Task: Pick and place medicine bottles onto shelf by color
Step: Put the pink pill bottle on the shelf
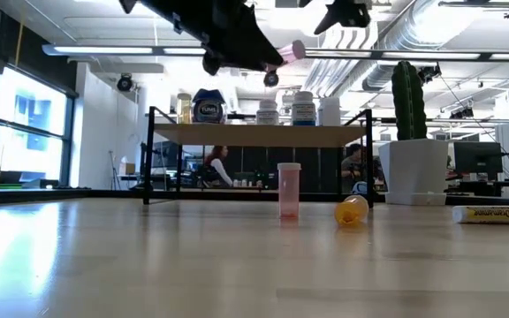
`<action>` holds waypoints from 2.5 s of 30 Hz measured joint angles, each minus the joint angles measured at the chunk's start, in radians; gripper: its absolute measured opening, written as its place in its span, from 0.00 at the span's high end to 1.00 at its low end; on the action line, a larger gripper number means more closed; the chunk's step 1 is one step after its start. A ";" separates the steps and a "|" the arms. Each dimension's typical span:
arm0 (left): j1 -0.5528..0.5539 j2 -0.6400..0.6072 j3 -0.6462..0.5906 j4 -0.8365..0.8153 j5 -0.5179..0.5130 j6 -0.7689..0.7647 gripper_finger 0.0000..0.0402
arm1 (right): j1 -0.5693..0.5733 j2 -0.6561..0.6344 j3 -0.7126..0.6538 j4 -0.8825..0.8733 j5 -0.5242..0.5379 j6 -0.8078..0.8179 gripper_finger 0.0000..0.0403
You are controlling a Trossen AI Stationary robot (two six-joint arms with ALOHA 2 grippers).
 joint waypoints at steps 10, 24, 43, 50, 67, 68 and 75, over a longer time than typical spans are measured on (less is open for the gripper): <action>0.100 -0.007 0.000 0.178 0.000 0.025 0.77 | -0.097 0.000 0.000 0.177 0.000 -0.058 0.41; 0.207 -0.006 0.000 0.338 -0.045 0.049 0.77 | -0.234 0.000 0.052 0.217 -0.039 -0.114 0.41; 0.276 -0.006 0.002 0.530 -0.057 0.083 0.77 | -0.245 0.042 0.053 0.390 0.026 -0.198 0.41; 0.276 -0.006 0.002 0.533 -0.060 0.086 0.77 | -0.238 0.050 0.053 0.413 0.024 -0.215 0.51; 0.276 -0.005 0.002 0.517 -0.084 0.127 0.72 | -0.238 0.050 0.053 0.404 0.020 -0.215 0.75; 0.276 -0.005 0.002 0.510 -0.090 0.127 0.71 | -0.238 0.050 0.053 0.402 0.021 -0.215 0.75; 0.276 -0.005 0.002 0.454 -0.098 0.127 0.62 | -0.239 0.050 0.053 0.398 0.079 -0.235 0.75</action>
